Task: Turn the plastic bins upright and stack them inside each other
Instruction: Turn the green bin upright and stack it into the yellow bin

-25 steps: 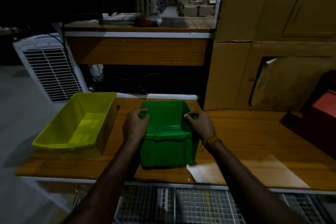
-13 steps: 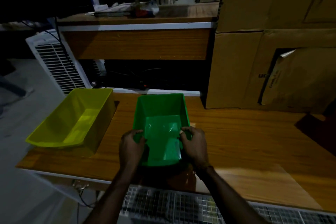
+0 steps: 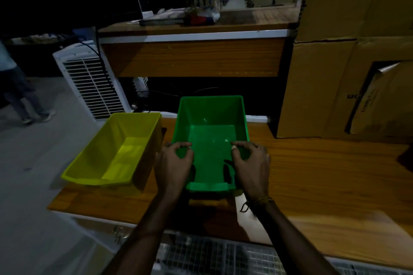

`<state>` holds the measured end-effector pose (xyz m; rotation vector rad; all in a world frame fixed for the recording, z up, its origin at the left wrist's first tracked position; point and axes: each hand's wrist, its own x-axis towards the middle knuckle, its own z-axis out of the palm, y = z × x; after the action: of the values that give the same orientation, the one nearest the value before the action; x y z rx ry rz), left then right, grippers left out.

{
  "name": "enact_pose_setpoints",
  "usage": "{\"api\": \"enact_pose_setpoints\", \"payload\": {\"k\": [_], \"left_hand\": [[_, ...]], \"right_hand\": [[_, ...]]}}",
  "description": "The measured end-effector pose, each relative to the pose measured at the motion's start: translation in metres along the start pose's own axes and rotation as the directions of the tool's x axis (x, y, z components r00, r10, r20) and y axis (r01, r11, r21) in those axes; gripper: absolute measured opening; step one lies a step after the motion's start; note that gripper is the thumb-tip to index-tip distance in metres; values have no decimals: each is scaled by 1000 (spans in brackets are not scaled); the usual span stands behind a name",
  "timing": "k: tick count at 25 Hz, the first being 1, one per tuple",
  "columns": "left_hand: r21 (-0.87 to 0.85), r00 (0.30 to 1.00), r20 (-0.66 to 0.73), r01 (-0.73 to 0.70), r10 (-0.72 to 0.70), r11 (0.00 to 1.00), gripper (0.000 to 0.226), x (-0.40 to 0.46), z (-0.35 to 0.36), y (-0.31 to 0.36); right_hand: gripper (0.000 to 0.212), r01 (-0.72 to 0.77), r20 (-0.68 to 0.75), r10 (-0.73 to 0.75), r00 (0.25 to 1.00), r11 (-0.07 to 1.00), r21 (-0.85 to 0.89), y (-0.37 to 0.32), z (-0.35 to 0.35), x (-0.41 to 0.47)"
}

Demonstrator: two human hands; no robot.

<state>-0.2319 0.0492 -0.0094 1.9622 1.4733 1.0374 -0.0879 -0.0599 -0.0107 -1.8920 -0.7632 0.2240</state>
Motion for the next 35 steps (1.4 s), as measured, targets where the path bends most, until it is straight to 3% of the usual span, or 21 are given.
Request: {"api": "enact_pose_setpoints", "payload": {"k": [4, 7, 10, 16, 26, 31, 35], "left_hand": [[-43, 987, -58, -151, 148, 988, 20, 44, -67, -13], [-90, 974, -126, -199, 187, 976, 32, 84, -118, -31], [-87, 954, -188, -254, 235, 963, 27, 115, -162, -57], [-54, 952, -233, -215, 197, 975, 24, 159, -221, -111], [14, 996, -59, -62, 63, 998, 17, 186, -225, -186], [46, 999, -2, -43, 43, 998, 14, 181, -201, -209], [73, 999, 41, 9, -12, 997, 15, 181, -187, -228]], "right_hand": [[19, 99, -103, -88, 991, 990, 101, -69, 33, -18], [14, 162, -129, -147, 981, 980, 117, -123, 67, -31], [15, 202, -141, -183, 973, 971, 131, -167, 107, -40], [15, 205, -99, -190, 977, 963, 176, -216, 186, -55], [14, 34, 47, -38, 998, 996, 80, -201, 270, -57], [31, -30, 66, 30, 997, 1000, 3, -166, 297, -58], [17, -54, 140, 62, 988, 997, -56, -149, 299, -64]]}}
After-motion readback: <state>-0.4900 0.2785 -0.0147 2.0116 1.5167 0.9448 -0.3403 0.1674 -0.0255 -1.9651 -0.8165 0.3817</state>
